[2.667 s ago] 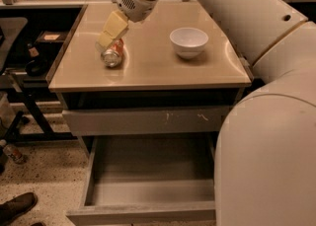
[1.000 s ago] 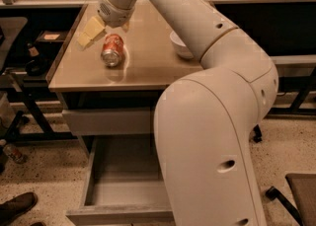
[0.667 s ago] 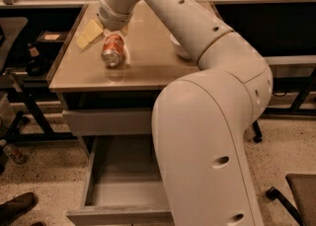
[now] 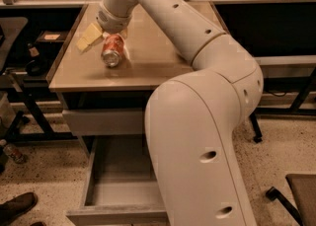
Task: Place coke can into middle drawer
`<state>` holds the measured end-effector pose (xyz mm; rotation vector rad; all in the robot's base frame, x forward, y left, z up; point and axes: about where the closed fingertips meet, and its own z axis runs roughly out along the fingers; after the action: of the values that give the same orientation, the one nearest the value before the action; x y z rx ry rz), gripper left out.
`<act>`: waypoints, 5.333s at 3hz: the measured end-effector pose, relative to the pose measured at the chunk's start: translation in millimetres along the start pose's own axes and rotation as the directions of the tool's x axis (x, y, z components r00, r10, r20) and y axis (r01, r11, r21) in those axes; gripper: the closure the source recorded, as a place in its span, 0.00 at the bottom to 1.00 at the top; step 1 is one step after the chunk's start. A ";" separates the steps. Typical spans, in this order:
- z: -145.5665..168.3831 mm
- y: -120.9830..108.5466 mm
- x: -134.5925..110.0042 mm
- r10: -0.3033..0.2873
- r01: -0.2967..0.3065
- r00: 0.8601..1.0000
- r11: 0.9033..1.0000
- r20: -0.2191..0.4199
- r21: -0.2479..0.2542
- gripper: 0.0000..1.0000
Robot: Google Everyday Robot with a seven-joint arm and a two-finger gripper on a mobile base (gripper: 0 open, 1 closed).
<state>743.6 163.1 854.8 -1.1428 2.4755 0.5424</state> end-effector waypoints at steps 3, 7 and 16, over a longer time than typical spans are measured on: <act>12.5 -7.5 0.9 0.006 -0.005 0.999 0.999 -0.035 0.042 0.18; 12.6 -7.5 0.9 0.006 -0.005 0.999 0.999 -0.035 0.042 1.00; -15.6 122.2 206.9 0.285 -0.283 0.946 0.959 -0.156 0.032 1.00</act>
Offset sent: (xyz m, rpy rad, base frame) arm 0.0118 -0.0007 -0.0145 -0.0731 -0.0054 -0.0271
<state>520.3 96.6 794.3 -0.8582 2.8007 0.5345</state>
